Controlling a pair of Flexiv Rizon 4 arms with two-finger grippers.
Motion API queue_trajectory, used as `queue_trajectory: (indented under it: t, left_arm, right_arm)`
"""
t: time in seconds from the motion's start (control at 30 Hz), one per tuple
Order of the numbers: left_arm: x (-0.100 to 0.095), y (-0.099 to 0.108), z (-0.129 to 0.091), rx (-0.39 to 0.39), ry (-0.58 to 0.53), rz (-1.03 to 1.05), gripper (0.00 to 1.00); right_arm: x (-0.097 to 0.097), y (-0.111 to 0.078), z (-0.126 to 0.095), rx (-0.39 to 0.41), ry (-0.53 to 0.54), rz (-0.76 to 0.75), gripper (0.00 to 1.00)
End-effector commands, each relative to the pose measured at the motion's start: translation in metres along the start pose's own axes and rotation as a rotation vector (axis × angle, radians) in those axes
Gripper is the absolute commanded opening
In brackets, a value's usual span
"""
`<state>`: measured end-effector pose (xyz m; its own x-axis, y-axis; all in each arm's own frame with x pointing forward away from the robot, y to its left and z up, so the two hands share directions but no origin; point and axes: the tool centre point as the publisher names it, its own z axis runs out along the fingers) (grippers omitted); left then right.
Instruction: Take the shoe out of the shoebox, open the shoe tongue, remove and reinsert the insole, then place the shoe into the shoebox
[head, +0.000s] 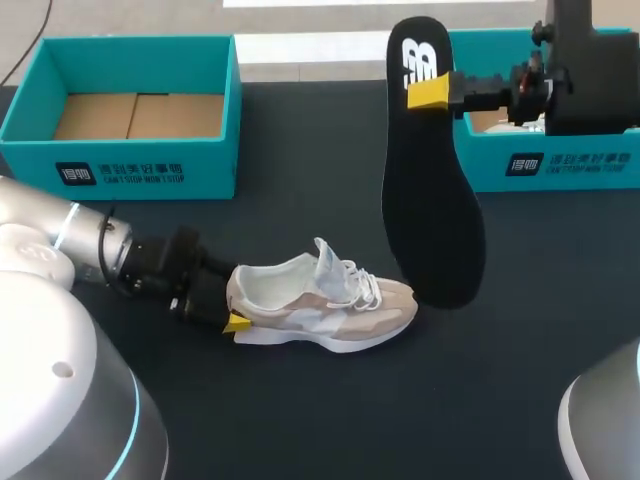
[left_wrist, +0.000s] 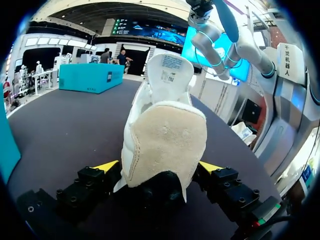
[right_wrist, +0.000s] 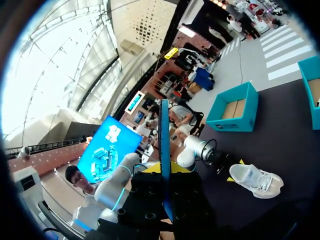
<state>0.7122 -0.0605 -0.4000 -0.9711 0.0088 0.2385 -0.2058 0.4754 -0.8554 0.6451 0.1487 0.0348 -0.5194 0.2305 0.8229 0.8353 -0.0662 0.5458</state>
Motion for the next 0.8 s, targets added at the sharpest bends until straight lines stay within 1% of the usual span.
queue_trajectory:
  t: [0.03, 0.23, 0.43, 0.57, 0.7, 0.8]
  left_arm:
    - [0.005, -0.003, -0.006, -0.025, -0.005, -0.005, 1.00]
    - [0.009, -0.001, -0.015, -0.062, -0.016, -0.007, 1.00]
    - [0.007, 0.000, -0.031, -0.112, -0.044, -0.020, 1.00]
    - [0.010, -0.009, -0.045, -0.156, -0.050, -0.021, 1.00]
    - [0.013, -0.020, -0.057, -0.234, -0.039, -0.053, 1.00]
    - [0.015, -0.023, -0.060, -0.245, -0.035, -0.062, 1.00]
  right_arm:
    - [0.000, 0.001, 0.004, 0.001, -0.003, 0.002, 0.00]
    - [0.000, 0.001, 0.004, 0.001, -0.003, 0.002, 0.00]
    - [0.000, 0.001, 0.004, 0.001, -0.003, 0.002, 0.00]
    - [0.000, 0.001, 0.004, 0.001, -0.003, 0.002, 0.00]
    - [0.000, 0.001, 0.004, 0.001, -0.003, 0.002, 0.00]
    - [0.000, 0.001, 0.004, 0.001, -0.003, 0.002, 0.00]
